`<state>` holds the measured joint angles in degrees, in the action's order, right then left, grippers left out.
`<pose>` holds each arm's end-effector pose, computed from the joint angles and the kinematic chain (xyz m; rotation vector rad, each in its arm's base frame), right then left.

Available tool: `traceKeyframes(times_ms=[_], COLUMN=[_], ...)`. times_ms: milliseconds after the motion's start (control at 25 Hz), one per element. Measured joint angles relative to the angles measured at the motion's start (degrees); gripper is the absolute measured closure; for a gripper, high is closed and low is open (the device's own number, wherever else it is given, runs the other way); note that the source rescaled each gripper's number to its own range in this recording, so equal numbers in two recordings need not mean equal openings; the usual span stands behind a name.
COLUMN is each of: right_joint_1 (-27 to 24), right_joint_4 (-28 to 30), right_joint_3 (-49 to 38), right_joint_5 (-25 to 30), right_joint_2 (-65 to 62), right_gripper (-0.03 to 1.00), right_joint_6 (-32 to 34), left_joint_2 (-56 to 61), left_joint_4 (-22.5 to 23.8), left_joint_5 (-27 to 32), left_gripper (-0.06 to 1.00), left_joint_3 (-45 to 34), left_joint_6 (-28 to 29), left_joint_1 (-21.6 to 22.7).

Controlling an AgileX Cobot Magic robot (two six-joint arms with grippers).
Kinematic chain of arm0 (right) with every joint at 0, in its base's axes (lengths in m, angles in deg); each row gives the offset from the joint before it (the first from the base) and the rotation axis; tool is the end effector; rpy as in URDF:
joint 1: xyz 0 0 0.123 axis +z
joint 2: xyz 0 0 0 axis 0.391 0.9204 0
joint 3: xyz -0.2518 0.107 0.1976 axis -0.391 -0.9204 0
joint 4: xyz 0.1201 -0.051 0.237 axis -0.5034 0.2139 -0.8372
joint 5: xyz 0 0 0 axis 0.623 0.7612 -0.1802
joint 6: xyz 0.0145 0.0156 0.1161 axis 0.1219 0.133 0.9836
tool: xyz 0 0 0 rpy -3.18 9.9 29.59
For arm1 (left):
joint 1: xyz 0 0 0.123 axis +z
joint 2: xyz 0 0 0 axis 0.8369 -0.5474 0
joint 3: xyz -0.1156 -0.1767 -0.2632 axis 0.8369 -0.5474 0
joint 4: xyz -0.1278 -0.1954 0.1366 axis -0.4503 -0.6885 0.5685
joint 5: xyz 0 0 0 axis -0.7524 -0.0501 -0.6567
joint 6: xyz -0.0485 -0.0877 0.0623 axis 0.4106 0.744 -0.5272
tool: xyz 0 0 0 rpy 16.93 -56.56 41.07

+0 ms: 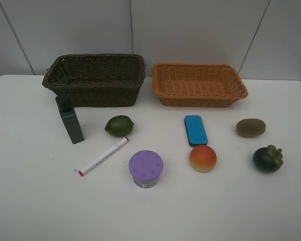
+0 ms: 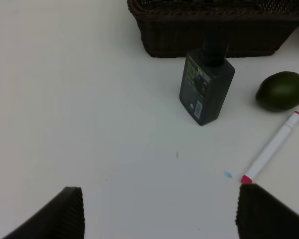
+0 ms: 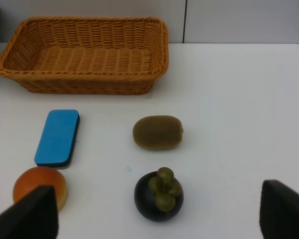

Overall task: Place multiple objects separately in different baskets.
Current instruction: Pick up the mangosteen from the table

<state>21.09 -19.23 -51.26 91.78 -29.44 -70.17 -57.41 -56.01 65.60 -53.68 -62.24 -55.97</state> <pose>-0.0198 0.0007 0.2809 0.0172 2.0188 -0.0320 -0.0187 -0.0058 0.2747 0.0013 2.0371 -0.0462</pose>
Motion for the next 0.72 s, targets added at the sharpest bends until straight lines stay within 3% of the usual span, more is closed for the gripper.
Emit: traceKeyframes(times_ms=[720], right_joint_1=[0.0], right_joint_4=[0.0], right_joint_3=[0.0], right_joint_5=[0.0], right_joint_2=[0.0], right_gripper=[0.02], right_joint_6=[0.0], left_joint_2=[0.0], left_joint_4=[0.0], left_joint_5=[0.0], left_gripper=[0.13], left_joint_3=[0.0], left_joint_6=[0.0], left_joint_1=[0.0])
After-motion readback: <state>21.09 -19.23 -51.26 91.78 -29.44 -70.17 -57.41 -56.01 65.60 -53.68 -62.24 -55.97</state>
